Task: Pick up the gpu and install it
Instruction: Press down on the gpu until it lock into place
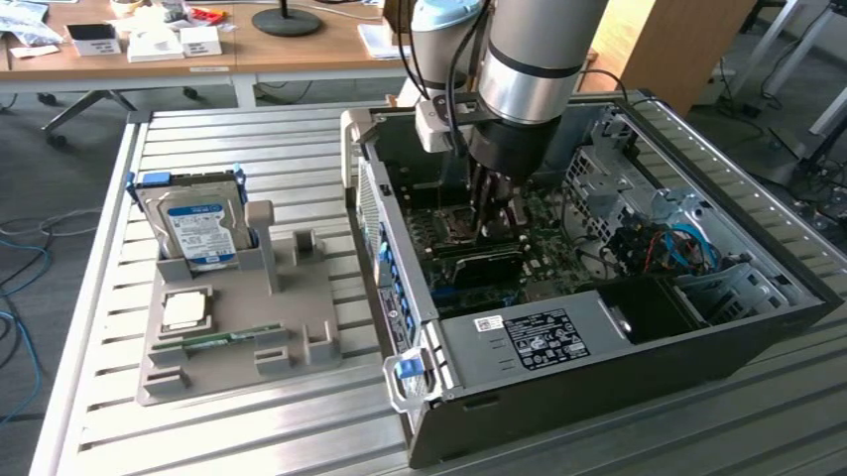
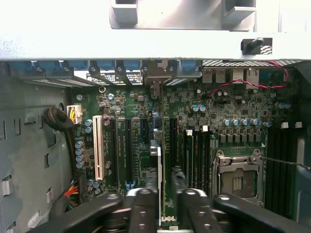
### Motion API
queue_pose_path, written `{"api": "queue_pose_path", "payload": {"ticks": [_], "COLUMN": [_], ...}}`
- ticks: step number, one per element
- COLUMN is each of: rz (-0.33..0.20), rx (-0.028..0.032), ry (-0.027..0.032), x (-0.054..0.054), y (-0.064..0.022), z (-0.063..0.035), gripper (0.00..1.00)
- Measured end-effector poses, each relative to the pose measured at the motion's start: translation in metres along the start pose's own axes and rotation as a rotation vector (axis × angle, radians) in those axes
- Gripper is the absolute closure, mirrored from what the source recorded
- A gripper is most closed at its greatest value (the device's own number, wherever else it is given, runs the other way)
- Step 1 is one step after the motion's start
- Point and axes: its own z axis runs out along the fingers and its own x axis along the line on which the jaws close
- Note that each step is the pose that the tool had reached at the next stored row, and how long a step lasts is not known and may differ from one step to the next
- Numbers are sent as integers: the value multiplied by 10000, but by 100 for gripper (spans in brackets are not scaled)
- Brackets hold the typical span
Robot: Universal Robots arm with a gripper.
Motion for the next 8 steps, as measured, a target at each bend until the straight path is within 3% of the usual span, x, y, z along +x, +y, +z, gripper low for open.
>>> {"api": "queue_pose_path", "payload": {"ticks": [1,2,3,4,8], "rz": [0,0,0,0,0], "rx": [0,0,0,0,0], "ry": [0,-1,-1,0,0], "x": [0,0,0,0,0], "y": [0,0,0,0,0], "z": [0,0,0,0,0], "gripper": [68,74,85,89,89]}}
